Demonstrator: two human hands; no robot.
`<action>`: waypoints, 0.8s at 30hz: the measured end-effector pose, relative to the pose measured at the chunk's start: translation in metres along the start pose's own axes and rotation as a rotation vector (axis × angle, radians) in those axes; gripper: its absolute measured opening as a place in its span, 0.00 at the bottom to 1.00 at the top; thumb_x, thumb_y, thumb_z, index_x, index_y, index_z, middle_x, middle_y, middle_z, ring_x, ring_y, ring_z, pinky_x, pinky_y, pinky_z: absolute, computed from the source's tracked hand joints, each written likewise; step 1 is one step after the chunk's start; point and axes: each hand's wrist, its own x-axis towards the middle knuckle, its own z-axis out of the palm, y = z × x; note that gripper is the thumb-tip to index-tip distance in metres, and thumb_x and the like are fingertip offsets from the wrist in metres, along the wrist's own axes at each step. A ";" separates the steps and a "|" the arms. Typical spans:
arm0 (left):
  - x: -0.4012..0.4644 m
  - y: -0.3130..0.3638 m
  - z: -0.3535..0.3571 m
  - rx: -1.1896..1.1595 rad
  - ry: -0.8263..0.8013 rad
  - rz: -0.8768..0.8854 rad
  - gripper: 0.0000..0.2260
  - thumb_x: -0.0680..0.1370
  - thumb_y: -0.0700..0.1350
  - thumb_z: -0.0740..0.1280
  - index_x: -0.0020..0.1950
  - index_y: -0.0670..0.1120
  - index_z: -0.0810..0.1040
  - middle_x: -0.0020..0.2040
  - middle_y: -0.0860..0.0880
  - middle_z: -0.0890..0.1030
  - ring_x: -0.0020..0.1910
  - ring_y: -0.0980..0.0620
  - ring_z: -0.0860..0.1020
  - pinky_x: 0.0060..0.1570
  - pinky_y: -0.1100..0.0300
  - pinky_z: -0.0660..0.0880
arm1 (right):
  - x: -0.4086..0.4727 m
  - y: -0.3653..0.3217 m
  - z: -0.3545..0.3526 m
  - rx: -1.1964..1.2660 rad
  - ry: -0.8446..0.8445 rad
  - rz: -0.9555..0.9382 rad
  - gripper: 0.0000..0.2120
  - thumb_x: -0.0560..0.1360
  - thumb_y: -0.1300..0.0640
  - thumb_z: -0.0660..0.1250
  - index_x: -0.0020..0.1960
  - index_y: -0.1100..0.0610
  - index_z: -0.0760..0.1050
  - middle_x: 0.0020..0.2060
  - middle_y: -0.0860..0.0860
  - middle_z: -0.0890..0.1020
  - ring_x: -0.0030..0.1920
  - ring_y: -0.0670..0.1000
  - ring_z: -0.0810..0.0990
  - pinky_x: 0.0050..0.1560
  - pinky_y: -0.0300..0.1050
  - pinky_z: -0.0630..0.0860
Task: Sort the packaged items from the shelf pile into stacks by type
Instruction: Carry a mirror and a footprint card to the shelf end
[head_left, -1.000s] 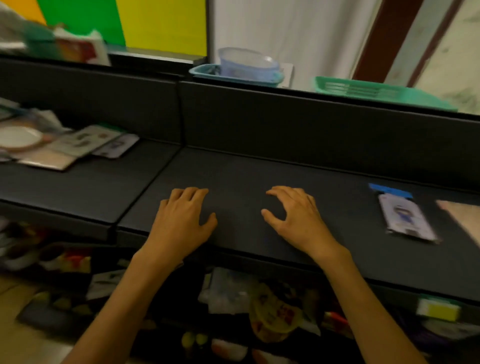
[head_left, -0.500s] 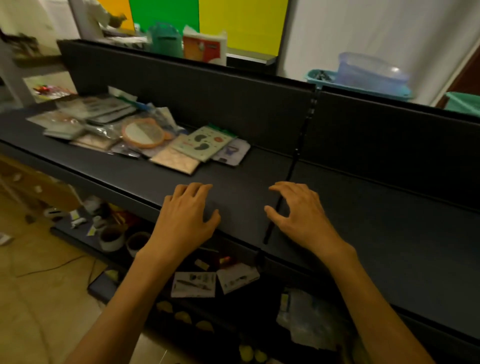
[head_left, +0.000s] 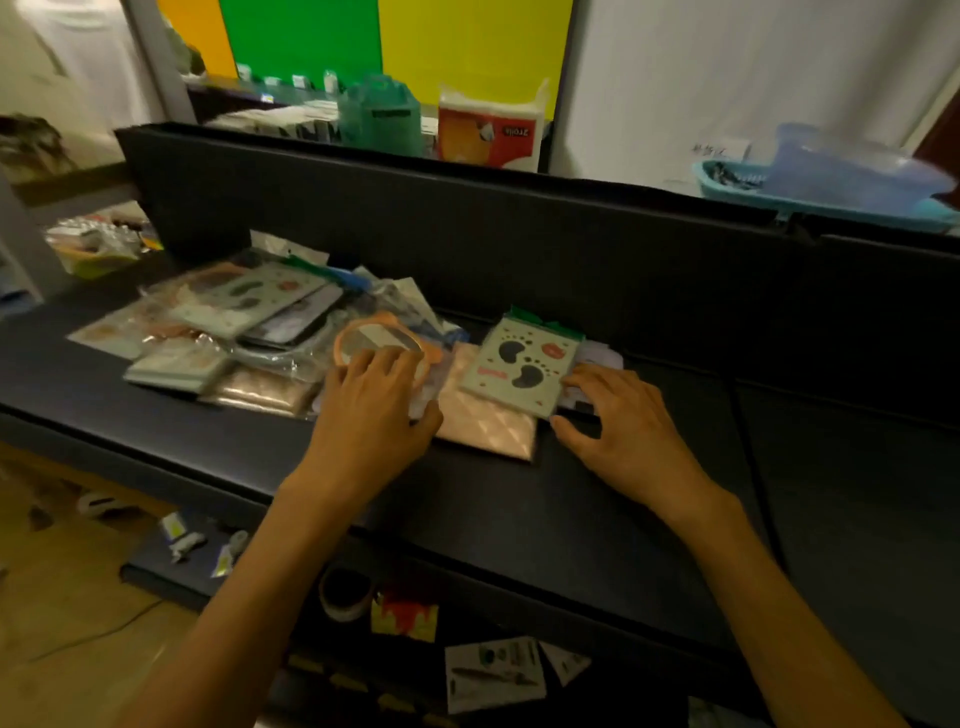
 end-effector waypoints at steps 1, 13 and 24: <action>0.008 -0.008 0.001 -0.008 0.006 0.006 0.23 0.72 0.52 0.67 0.64 0.45 0.72 0.63 0.43 0.75 0.63 0.40 0.70 0.57 0.45 0.68 | 0.005 -0.003 0.003 0.003 0.001 0.024 0.26 0.74 0.44 0.65 0.69 0.52 0.67 0.67 0.51 0.71 0.66 0.50 0.66 0.67 0.47 0.60; 0.077 -0.096 0.015 0.041 -0.142 0.087 0.41 0.65 0.72 0.65 0.70 0.49 0.66 0.67 0.44 0.71 0.65 0.41 0.66 0.64 0.45 0.58 | 0.050 -0.042 0.045 0.058 0.098 0.510 0.36 0.70 0.36 0.65 0.72 0.51 0.62 0.67 0.52 0.69 0.65 0.53 0.69 0.64 0.54 0.69; 0.086 -0.108 0.026 -0.024 -0.173 0.228 0.37 0.67 0.68 0.65 0.70 0.49 0.64 0.68 0.44 0.68 0.64 0.42 0.64 0.62 0.46 0.59 | 0.056 -0.059 0.054 0.325 0.213 0.722 0.35 0.66 0.42 0.74 0.68 0.52 0.68 0.61 0.51 0.77 0.60 0.50 0.75 0.59 0.52 0.74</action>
